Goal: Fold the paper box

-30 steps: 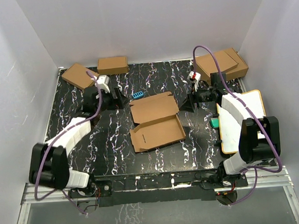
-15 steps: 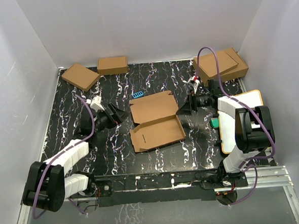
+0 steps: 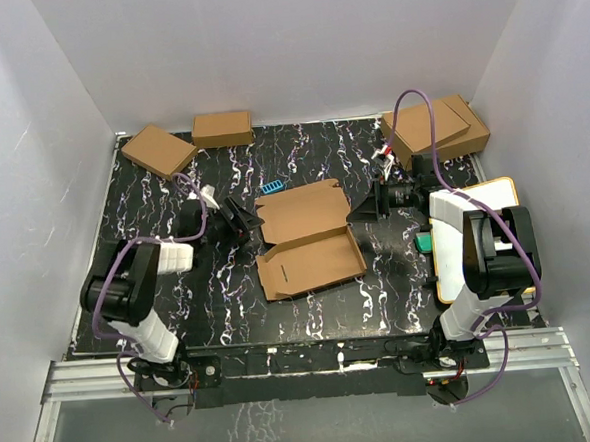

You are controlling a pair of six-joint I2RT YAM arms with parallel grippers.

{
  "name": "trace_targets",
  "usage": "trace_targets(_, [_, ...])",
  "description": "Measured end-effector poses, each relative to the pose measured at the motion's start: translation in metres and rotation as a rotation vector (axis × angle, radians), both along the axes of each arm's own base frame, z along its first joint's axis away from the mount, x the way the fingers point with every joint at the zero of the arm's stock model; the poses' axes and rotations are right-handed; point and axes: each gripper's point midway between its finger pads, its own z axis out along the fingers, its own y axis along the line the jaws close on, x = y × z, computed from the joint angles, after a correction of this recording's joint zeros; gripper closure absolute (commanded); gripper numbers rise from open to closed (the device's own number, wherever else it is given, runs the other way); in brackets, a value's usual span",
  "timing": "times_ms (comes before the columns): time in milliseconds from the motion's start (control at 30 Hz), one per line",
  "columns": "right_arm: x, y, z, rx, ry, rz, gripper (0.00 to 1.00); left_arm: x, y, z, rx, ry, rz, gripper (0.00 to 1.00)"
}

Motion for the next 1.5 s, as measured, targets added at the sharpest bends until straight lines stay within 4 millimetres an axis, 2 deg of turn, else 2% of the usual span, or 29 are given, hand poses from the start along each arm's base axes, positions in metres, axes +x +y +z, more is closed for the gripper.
trace_targets(100, [0.001,-0.003,0.000,0.004,0.006,-0.007,0.39,0.004,-0.005,-0.017,-0.017,0.030,-0.027,0.35])
trace_targets(233, [0.004,-0.010,-0.002,0.006,0.014,-0.026,0.39,0.014,-0.013,-0.017,-0.055,0.006,-0.050,0.41])
trace_targets(400, [0.006,-0.012,-0.004,0.006,0.020,-0.034,0.40,0.022,-0.019,-0.020,-0.085,0.002,-0.062,0.54])
trace_targets(600, [0.006,-0.013,-0.004,0.007,0.021,-0.037,0.39,0.028,-0.025,-0.029,-0.117,0.017,-0.078,0.86])
trace_targets(767, [0.008,-0.018,-0.004,0.009,0.020,-0.050,0.37,0.029,-0.027,-0.029,-0.103,-0.009,-0.106,0.97])
trace_targets(867, [0.011,-0.023,-0.004,0.008,0.017,-0.064,0.36,0.029,-0.027,-0.020,-0.074,-0.065,-0.141,0.99])
trace_targets(1000, [0.013,-0.026,-0.002,-0.006,-0.009,-0.077,0.34,0.030,-0.028,0.008,-0.031,-0.210,-0.209,1.00])
trace_targets(1167, [0.014,-0.029,0.015,-0.016,-0.088,-0.085,0.30,0.025,-0.032,0.040,-0.026,-0.384,-0.281,1.00])
trace_targets(1333, [0.012,-0.036,0.011,-0.001,-0.086,-0.115,0.22,0.012,-0.034,0.047,-0.051,-0.457,-0.313,1.00])
trace_targets(1500, [0.007,-0.037,0.005,0.011,-0.069,-0.121,0.22,0.002,-0.034,0.062,-0.068,-0.535,-0.328,1.00])
